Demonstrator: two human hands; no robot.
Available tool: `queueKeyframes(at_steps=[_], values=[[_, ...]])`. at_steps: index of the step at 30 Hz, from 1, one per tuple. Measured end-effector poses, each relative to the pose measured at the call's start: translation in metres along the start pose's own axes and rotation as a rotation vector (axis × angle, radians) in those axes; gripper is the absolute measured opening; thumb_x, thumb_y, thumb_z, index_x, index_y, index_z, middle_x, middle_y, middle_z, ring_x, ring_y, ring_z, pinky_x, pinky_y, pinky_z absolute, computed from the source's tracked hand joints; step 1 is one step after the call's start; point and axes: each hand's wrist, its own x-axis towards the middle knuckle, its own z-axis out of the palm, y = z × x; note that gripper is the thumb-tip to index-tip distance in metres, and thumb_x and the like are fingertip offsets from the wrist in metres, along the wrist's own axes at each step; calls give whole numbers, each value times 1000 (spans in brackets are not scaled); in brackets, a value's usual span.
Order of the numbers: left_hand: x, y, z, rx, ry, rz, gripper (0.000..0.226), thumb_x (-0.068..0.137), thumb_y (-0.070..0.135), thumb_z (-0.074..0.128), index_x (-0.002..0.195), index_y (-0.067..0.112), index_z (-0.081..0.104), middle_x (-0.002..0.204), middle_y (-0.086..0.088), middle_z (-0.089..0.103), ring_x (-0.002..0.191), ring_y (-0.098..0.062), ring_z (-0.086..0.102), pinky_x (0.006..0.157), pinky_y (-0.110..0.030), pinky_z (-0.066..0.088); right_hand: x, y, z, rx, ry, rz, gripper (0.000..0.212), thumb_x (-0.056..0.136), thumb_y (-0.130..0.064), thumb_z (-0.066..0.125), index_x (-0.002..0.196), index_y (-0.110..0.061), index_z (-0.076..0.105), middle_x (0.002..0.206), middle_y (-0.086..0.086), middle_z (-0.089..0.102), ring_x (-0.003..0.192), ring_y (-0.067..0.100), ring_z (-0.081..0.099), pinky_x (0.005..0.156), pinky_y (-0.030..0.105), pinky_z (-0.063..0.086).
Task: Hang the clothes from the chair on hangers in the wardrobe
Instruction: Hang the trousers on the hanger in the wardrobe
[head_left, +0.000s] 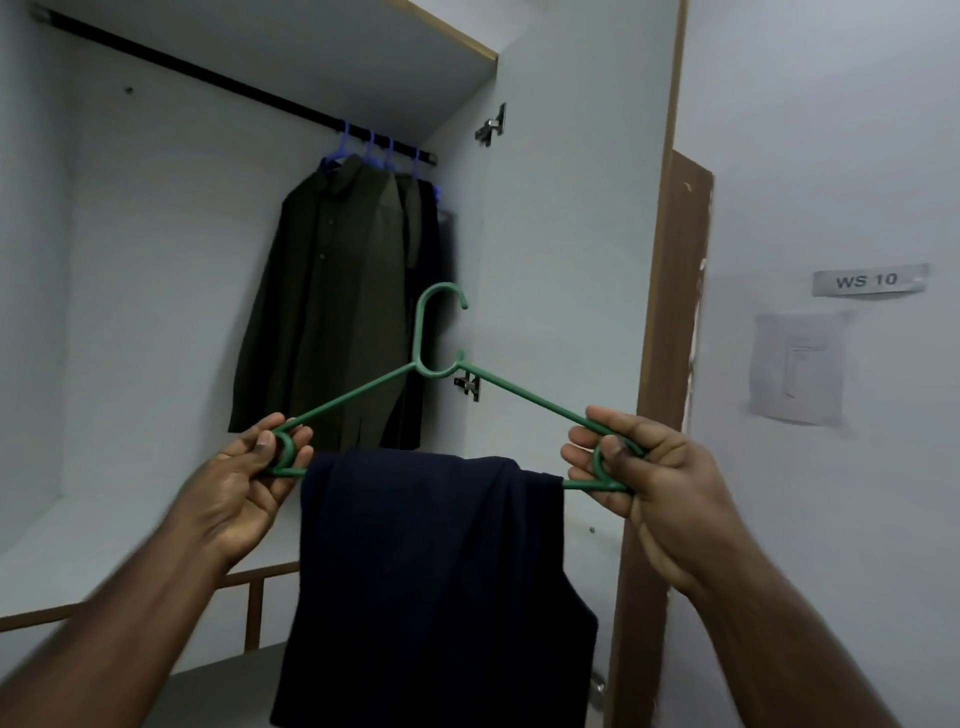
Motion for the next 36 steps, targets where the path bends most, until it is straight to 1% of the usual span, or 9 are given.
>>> queueKeyframes(at_steps=[7,9,12,16,18,23,28,32,36], values=[[59,12,-18,-37,18,128,25,105,8,39,105,14,63,95,-7,76,88,-14,75,68,-26,62,73,26,27,-64,-82,33,26,101,-1,48,118,-8,65,105,14,75,98,28,73,83,42,61],[77,18,-25,-33,27,148,28,105,8,40,100,14,67,101,-10,73,88,-15,76,72,-27,62,91,32,38,-131,-105,31,26,102,-3,48,117,-14,66,102,10,75,94,27,74,77,39,62],[104,27,-37,1,44,173,49,104,8,42,76,18,80,102,-10,72,88,-15,76,75,-29,62,117,45,58,-223,-139,5,27,102,-5,50,112,-21,69,99,10,75,85,27,75,60,29,56],[136,48,-55,13,41,232,55,104,7,42,67,19,80,91,-9,74,84,-15,76,71,-27,62,150,66,96,-203,-141,-18,25,99,0,52,113,-13,68,97,19,74,75,25,74,51,23,53],[155,62,-65,7,47,256,52,105,6,42,71,16,80,86,-8,75,83,-15,76,69,-27,62,166,78,117,-192,-144,-25,25,99,0,52,117,-10,67,95,20,73,72,22,74,50,22,53],[204,108,-88,6,24,269,20,105,7,42,103,9,61,82,-8,77,83,-15,76,66,-27,62,208,97,172,-166,-153,-27,26,100,-4,51,120,-11,65,94,15,73,75,20,75,53,21,55],[253,149,-114,17,-4,271,20,106,8,42,108,7,62,85,-9,77,85,-17,76,65,-28,62,244,115,222,-101,-179,-18,25,102,-7,47,120,-8,64,95,15,76,84,28,76,57,26,59],[292,165,-135,-3,-28,261,23,107,11,40,112,6,61,91,-12,77,89,-20,76,79,-33,62,274,132,257,-69,-189,-38,25,103,-6,46,119,-9,65,96,15,76,85,27,76,57,26,59],[333,171,-150,-75,-47,254,27,108,13,38,114,4,62,97,-15,77,94,-24,75,75,-34,63,309,153,280,-51,-216,-43,24,103,-8,45,116,-10,65,98,14,76,85,25,76,60,26,61]])
